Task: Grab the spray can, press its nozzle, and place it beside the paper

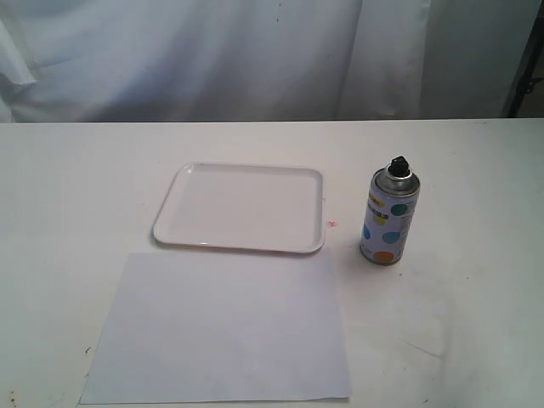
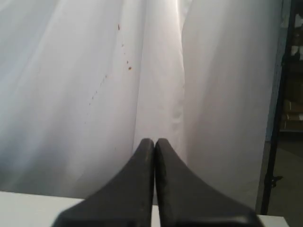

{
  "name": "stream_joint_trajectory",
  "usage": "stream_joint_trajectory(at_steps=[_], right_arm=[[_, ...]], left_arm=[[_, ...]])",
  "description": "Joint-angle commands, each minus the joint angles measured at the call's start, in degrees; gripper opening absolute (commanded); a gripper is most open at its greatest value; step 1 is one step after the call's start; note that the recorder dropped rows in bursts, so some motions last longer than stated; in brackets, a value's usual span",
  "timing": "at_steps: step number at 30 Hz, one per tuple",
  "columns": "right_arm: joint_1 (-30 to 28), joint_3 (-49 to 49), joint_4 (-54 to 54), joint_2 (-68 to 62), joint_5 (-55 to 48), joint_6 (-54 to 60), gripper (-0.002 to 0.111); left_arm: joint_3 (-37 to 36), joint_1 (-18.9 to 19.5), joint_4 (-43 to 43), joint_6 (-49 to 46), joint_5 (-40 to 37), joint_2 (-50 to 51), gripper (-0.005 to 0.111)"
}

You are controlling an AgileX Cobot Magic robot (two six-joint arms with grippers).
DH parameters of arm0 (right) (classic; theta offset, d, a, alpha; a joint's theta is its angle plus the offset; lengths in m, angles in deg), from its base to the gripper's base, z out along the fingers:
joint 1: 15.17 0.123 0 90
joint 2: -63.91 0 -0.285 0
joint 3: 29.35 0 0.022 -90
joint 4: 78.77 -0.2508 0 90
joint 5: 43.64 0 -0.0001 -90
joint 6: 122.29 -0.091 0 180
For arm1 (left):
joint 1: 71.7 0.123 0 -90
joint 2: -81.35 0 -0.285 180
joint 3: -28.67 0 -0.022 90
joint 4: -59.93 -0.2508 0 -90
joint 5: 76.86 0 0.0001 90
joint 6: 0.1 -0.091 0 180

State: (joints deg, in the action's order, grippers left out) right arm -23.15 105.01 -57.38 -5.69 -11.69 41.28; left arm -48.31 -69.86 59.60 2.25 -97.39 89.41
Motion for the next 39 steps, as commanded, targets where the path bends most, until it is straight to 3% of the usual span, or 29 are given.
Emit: stream_joint_trajectory(at_steps=[1, 18, 29, 39], right_arm=[[-0.07, 0.31, 1.8, -6.28, 4.53, -0.06, 0.0], [-0.07, 0.31, 10.35, -22.94, 11.75, -2.18, 0.0], [-0.07, 0.21, 27.91, -30.72, 9.84, -3.64, 0.0], [-0.32, 0.21, 34.46, -35.88, 9.94, -3.83, 0.0]], left_arm=[[-0.23, 0.04, -0.2, 0.17, 0.79, -0.28, 0.0], [-0.23, 0.04, -0.2, 0.17, 0.79, -0.28, 0.0], [-0.23, 0.04, -0.2, 0.17, 0.79, -0.28, 0.0], [-0.23, 0.04, -0.2, 0.17, 0.79, -0.28, 0.0]])
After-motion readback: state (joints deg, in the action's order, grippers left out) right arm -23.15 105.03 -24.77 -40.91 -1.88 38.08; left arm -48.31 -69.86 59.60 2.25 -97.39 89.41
